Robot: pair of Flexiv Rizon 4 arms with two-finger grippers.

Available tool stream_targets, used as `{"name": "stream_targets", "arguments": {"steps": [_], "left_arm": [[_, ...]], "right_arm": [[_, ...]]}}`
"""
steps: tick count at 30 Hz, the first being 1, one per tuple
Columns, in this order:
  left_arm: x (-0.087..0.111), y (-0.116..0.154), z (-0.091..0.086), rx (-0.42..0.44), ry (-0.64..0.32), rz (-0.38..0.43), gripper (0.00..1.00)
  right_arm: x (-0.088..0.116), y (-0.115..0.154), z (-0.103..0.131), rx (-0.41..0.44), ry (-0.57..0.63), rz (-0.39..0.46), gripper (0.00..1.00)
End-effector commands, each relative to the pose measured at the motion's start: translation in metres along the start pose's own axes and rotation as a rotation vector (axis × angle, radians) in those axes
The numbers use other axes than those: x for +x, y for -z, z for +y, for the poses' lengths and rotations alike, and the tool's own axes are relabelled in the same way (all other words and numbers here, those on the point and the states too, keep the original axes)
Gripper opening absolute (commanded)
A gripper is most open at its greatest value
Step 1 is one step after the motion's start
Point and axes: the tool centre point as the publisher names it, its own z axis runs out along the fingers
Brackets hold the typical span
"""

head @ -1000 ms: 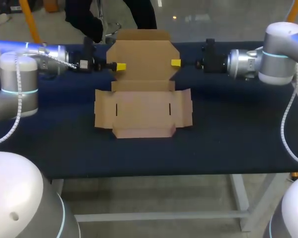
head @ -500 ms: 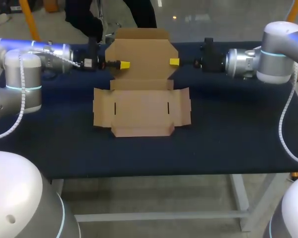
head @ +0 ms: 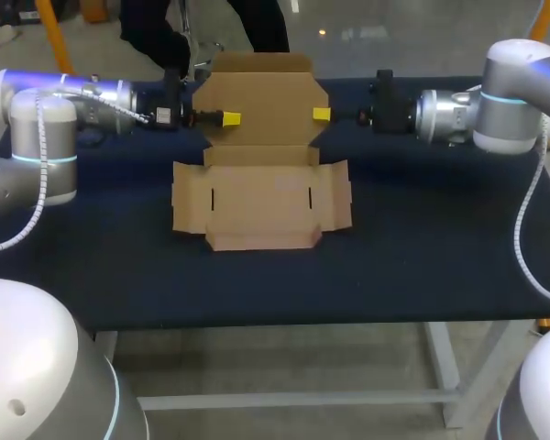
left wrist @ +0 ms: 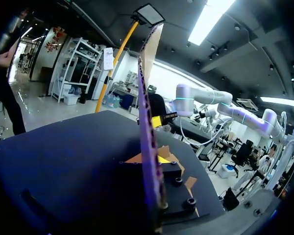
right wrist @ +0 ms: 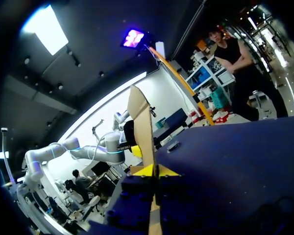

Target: Assemble the packaging by folding the flat box into shape, placing the metal phone stand inside, and closing the box properly

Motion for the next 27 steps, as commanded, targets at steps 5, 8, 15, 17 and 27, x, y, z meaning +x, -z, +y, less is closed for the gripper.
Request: {"name": "stream_targets", "arguments": {"steps": [5, 8, 15, 17, 27], "left_arm": [[-0.005, 0.0, 0.001, 0.001, -0.006, 0.037, 0.0], [-0.004, 0.0, 0.001, 0.0, -0.008, 0.042, 0.0], [-0.003, 0.002, 0.0, 0.003, -0.009, 0.046, 0.0], [-0.003, 0.003, 0.0, 0.006, -0.008, 0.046, 0.0], [-0.004, 0.002, -0.007, 0.017, -0.014, 0.047, 0.0]], "right_arm": [[-0.001, 0.0, 0.0, -0.004, 0.004, 0.014, 0.0], [-0.001, -0.001, 0.0, -0.001, 0.001, 0.013, 0.0], [0.003, -0.002, 0.002, 0.033, 0.008, -0.043, 0.44], [0.006, 0.001, 0.002, 0.04, 0.015, -0.062, 0.49], [0.033, 0.025, 0.002, 0.098, 0.076, -0.192, 0.45]]}}
